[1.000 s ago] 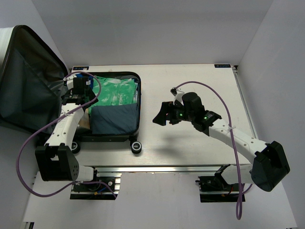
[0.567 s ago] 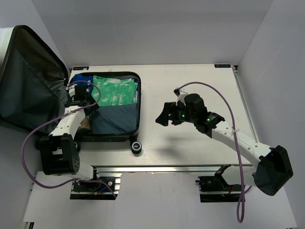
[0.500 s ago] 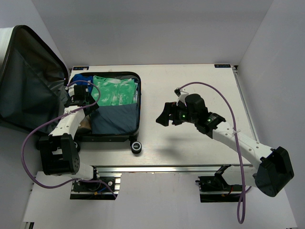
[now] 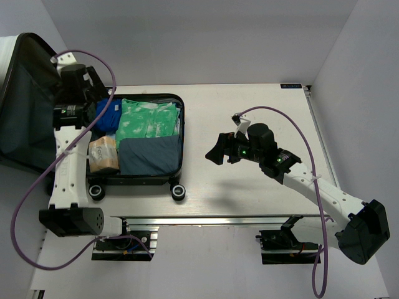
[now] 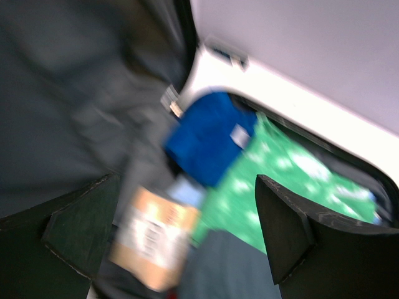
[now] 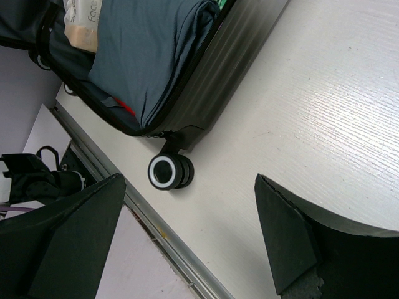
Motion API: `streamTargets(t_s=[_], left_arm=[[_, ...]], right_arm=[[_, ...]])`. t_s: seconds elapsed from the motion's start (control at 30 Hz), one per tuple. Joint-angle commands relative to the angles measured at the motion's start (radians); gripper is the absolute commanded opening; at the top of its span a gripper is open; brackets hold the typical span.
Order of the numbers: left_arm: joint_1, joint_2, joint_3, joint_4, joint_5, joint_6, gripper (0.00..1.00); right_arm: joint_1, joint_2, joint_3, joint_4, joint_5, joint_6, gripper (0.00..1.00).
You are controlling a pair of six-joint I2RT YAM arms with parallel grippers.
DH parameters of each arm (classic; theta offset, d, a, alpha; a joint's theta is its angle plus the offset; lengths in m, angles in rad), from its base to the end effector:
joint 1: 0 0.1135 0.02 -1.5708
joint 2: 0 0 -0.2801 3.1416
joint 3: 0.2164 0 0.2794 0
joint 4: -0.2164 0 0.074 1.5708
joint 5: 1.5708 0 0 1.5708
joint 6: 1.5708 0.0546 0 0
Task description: Pack the luggage
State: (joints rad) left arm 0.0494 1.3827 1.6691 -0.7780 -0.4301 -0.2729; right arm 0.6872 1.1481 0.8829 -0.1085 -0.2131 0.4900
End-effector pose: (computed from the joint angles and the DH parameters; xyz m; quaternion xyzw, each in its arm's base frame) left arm 0.3199 0.0386 0.4649 -0.2427 0.8097 0.1260 0.5192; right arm 0.2267 0.2010 0.3088 -0.1405 0.8116 0.3841 0.4172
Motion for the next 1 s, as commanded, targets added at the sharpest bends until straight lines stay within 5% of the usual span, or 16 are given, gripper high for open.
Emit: streamTargets(t_s=[0.0, 0.23, 0.53, 0.97], left_arm=[[0.001, -0.065, 0.083, -0.043, -0.107, 0.266, 0.98], [0.013, -0.065, 0.098, 0.176, -0.463, 0.600, 0.98], [0.038, -0.077, 0.061, 0.587, -0.574, 0.993, 0.98], [0.153, 0.001, 0.110, 0.491, -0.489, 0.942, 0.98]], right_arm=[[0.000, 0.016, -0.012, 0.035, -0.014, -0.016, 0.89], [-0.003, 0.087, 0.013, -0.005, -0.015, -0.028, 0.89], [-0.005, 0.165, 0.031, -0.043, -0.058, -0.048, 0.89], [-0.005, 0.173, 0.033, -0.066, -0.072, -0.056, 0.89]])
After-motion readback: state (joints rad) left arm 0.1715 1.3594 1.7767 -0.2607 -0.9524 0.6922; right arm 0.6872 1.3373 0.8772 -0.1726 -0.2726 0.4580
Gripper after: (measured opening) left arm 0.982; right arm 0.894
